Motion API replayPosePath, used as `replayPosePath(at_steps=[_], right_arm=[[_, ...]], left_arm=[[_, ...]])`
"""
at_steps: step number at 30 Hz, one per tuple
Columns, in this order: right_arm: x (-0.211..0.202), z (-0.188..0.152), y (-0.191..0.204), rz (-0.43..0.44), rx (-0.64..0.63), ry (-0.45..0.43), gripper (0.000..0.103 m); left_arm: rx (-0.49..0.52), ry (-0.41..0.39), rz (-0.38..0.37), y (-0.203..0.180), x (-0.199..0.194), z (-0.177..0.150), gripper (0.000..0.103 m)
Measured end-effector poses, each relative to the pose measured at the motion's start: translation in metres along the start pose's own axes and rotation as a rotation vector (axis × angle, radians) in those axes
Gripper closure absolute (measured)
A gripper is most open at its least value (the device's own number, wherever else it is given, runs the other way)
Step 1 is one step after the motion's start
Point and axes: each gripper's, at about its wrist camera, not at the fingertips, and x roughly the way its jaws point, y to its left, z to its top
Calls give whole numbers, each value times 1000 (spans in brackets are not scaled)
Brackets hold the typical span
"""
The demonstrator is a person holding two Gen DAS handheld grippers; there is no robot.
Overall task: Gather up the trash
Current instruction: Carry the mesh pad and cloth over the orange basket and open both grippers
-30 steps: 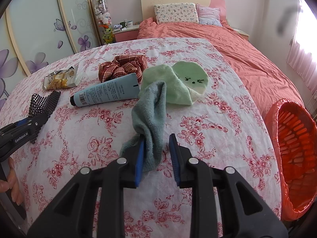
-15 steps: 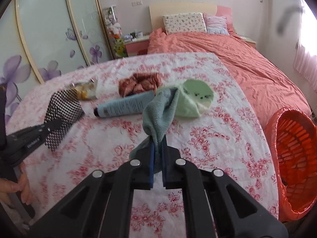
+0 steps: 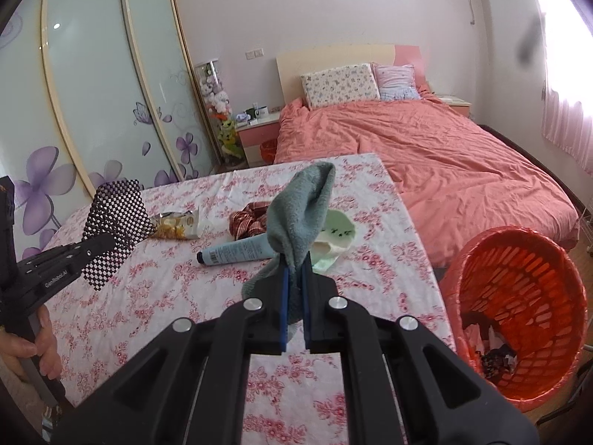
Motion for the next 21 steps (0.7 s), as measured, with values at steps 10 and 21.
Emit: replayPosePath(at_steps=[10,21], right_arm=[[-37,5,-54,-105,51,-68,96],[-78,-4,-143,-225,156,-124,96]], left_arm=[[79,-34,-116,-83,-8,16,96],[189,-25,-379,-201,9,18,96]])
